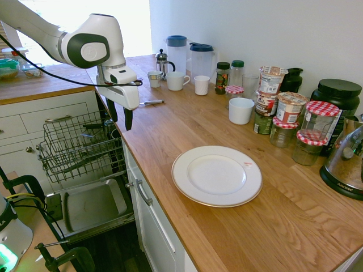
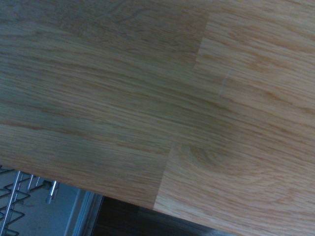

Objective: Put the spoon in the dishwasher

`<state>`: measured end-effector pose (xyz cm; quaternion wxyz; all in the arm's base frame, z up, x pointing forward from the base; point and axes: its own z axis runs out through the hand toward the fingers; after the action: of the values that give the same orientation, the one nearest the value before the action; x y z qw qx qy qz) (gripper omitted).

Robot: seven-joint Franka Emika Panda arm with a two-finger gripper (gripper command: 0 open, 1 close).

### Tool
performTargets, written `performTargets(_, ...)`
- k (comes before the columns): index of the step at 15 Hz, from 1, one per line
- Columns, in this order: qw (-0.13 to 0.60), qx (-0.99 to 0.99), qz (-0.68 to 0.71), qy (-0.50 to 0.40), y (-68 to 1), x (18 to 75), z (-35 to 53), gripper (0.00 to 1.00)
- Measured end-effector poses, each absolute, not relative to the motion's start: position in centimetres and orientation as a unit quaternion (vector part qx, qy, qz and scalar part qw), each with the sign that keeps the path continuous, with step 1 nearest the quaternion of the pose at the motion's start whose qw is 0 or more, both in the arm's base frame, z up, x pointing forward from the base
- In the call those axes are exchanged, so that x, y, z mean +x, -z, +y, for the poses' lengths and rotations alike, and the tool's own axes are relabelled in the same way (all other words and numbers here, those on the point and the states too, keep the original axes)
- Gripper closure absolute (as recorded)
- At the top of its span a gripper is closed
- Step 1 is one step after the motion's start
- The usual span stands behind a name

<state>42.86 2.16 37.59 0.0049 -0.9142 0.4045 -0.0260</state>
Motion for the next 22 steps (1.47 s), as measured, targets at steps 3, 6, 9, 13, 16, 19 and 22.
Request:
performTargets(3,0.008,-0.912,0.409,0.027,-37.7,43.0,2.2,0.0)
performTargets(6,0.04,-0.893,0.447,0.034,-39.3,44.3,3.7,0.0)
performTargets(9,0.059,-0.862,0.501,0.051,-40.5,47.1,9.1,0.0)
performTargets(13,0.049,-0.809,0.577,0.1,-41.8,53.5,13.2,0.0)
performTargets(16,0.046,-0.796,0.596,0.092,-39.9,58.3,17.3,0.0)
performTargets(19,0.048,-0.79,0.604,0.087,-38.9,62.0,19.5,0.0)
performTargets(22,0.041,-0.785,0.612,0.083,-38.2,64.3,19.8,0.0)
